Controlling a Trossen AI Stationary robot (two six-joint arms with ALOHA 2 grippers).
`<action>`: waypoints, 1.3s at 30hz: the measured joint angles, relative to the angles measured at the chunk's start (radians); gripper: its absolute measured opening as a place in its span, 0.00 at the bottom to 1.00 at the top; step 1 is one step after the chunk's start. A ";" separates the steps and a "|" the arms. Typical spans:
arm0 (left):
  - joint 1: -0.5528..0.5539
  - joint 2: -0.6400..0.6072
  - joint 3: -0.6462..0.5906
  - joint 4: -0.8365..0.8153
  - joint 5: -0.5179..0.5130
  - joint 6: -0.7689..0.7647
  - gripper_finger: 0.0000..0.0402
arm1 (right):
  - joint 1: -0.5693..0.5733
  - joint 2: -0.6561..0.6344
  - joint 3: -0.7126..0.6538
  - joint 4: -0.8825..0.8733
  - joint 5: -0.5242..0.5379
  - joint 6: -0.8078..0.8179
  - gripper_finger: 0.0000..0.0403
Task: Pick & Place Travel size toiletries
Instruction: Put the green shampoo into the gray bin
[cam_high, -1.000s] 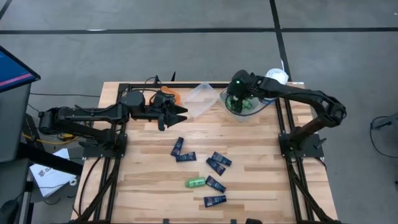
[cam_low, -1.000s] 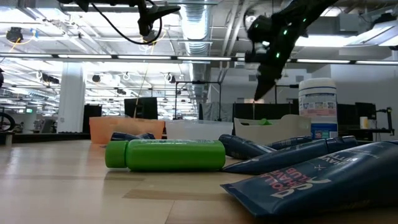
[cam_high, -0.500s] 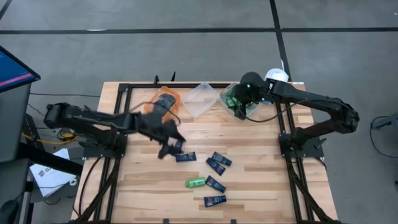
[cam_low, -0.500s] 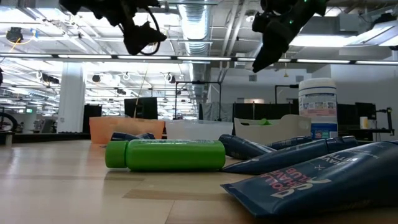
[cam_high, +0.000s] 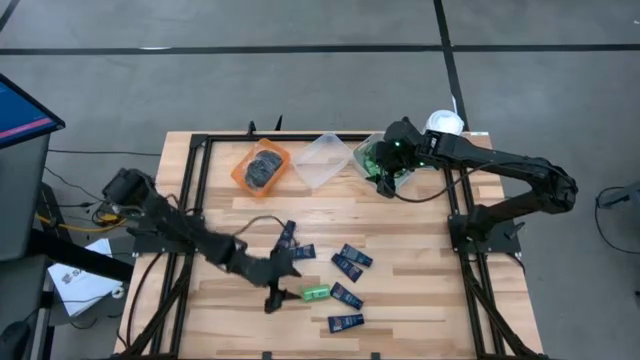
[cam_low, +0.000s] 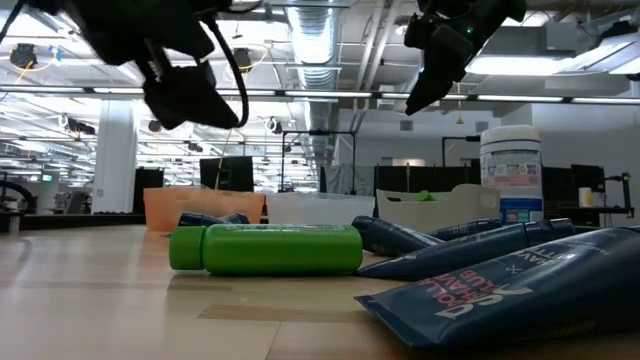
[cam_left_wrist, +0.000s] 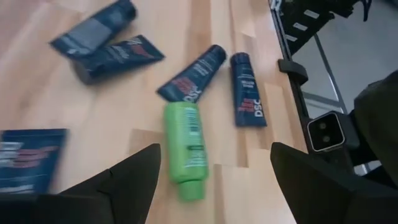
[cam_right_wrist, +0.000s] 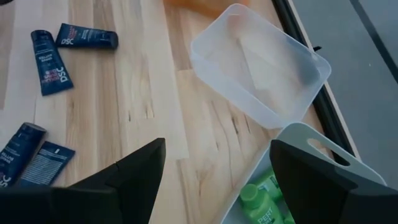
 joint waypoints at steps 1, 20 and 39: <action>-0.021 0.027 0.000 0.032 -0.027 -0.004 0.75 | 0.000 0.000 0.000 0.000 0.000 0.000 0.70; -0.100 0.303 0.083 0.057 -0.164 -0.162 0.75 | -0.001 0.000 0.000 -0.012 0.000 -0.002 0.70; -0.124 0.302 0.080 -0.055 -0.251 -0.154 0.54 | -0.001 0.001 0.000 -0.010 0.000 0.001 0.70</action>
